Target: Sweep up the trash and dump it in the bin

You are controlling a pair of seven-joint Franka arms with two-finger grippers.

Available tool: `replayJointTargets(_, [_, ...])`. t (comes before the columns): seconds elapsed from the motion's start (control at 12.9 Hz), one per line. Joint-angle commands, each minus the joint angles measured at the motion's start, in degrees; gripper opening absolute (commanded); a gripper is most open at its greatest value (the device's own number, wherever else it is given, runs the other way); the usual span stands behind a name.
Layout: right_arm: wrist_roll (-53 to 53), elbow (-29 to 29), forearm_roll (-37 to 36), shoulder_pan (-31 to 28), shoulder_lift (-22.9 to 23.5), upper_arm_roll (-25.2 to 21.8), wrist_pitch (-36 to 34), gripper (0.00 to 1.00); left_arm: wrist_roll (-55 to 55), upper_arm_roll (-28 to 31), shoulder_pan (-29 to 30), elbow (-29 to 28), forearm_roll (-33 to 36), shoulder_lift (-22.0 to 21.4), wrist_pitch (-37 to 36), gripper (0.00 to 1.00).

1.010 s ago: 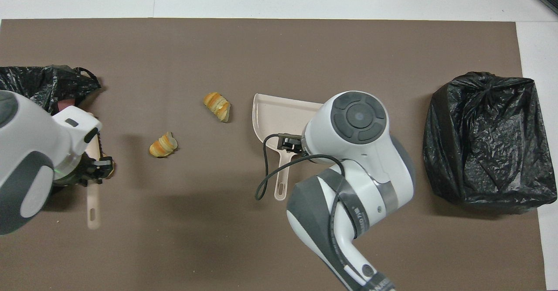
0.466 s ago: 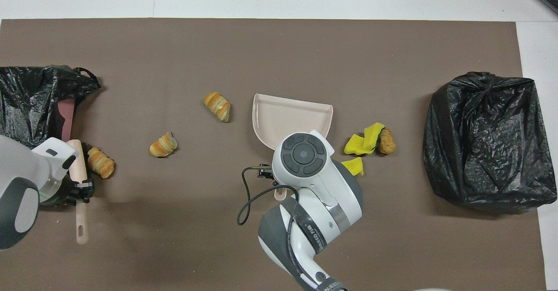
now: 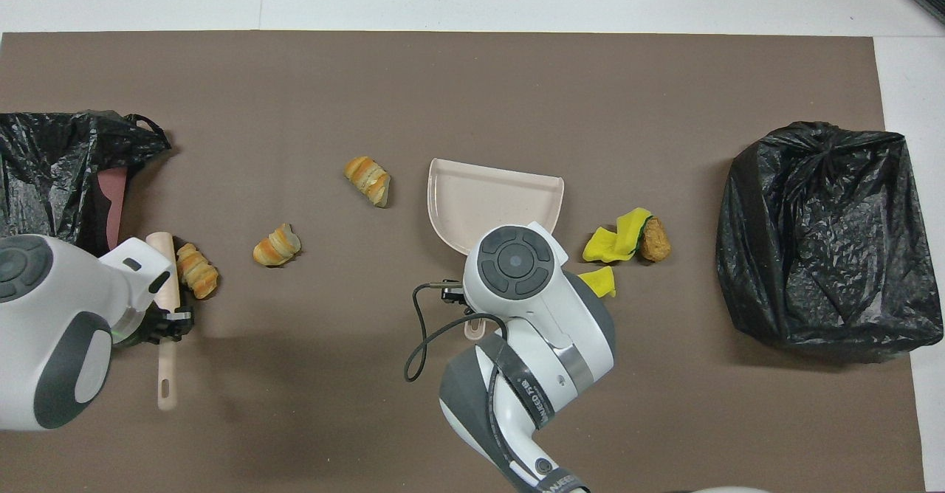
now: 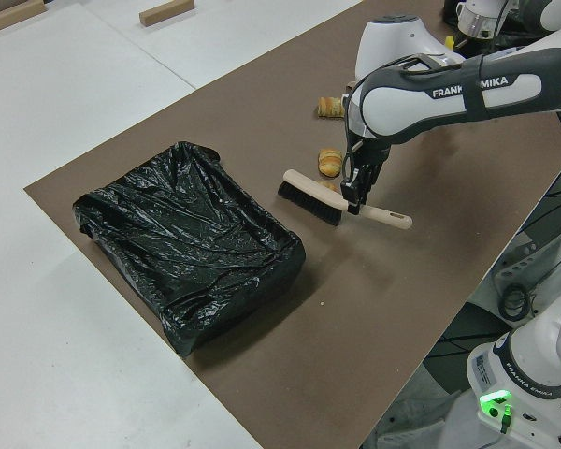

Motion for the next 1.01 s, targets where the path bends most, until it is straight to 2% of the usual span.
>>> replayJointTargets(0.0, [-3.78, 0.78, 1.04, 0.05, -0.33, 0.12, -0.28, 0.00, 0.60, 0.47, -5.29, 2.30, -1.63, 3.34, 0.82, 0.00])
replayJointTargets(0.23, [-22.76, 1.32, 1.13, -3.09, -3.75, 0.03, -1.94, 0.00, 0.70, 0.46, -12.84, 4.93, -6.97, 5.19, 1.00, 0.00])
replayJointTargets(0.47, [-44.19, 1.14, 0.43, -6.52, -7.62, -0.23, -8.34, 0.00, 1.13, 0.46, -15.84, 6.87, -8.32, 6.25, 1.09, 0.00])
replayJointTargets(0.62, [-59.04, 0.71, 0.16, -8.29, -8.16, -0.23, -10.73, 0.00, 1.23, 0.46, -15.76, 11.68, -8.32, 8.78, -0.39, 0.00])
replayJointTargets(0.78, [-73.80, -0.26, 0.07, -10.74, -8.24, -0.23, -10.30, 0.00, 6.64, 1.08, -14.19, 16.70, -8.23, 11.34, -3.03, 0.00])
replayJointTargets(0.93, [-85.44, -0.53, -1.23, -12.77, -7.11, -0.23, -10.04, 0.00, 12.98, 1.08, -9.36, 19.26, -8.06, 13.10, -3.13, 0.00])
